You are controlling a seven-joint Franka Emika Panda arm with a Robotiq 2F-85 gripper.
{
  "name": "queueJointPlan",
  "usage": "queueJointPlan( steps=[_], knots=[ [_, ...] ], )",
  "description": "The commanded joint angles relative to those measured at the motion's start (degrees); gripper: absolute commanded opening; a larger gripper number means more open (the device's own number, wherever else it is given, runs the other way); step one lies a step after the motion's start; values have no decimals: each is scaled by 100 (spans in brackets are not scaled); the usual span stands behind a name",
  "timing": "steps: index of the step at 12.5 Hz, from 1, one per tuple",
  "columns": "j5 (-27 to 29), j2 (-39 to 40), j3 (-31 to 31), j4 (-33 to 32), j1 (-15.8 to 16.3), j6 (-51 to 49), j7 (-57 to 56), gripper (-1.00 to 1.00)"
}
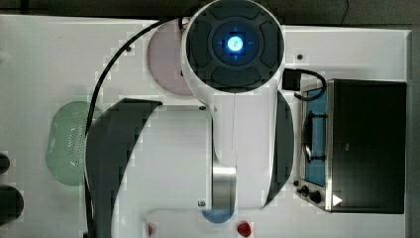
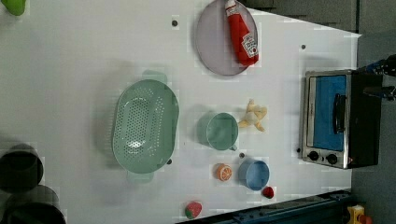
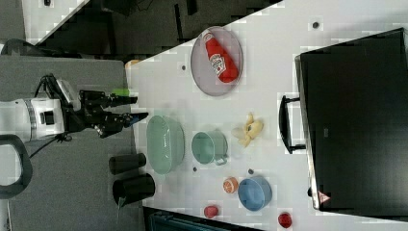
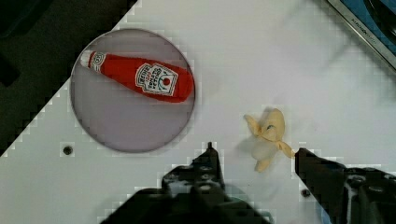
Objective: Pick banana from table and place on oven.
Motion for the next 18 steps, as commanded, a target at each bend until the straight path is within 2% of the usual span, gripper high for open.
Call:
queueJointPlan(
  steps=[1,3,9,18],
  knots=[
    [-51,-2183,-291,-1552,-157,-695,77,59],
    [-51,-2182,-286,-1553,-156,-695,77,100],
    [-52,-1694,-279,-1916,-155,-185,77,100],
    [-52,-234,-188,-3437,-141,2897,84,100]
  ],
)
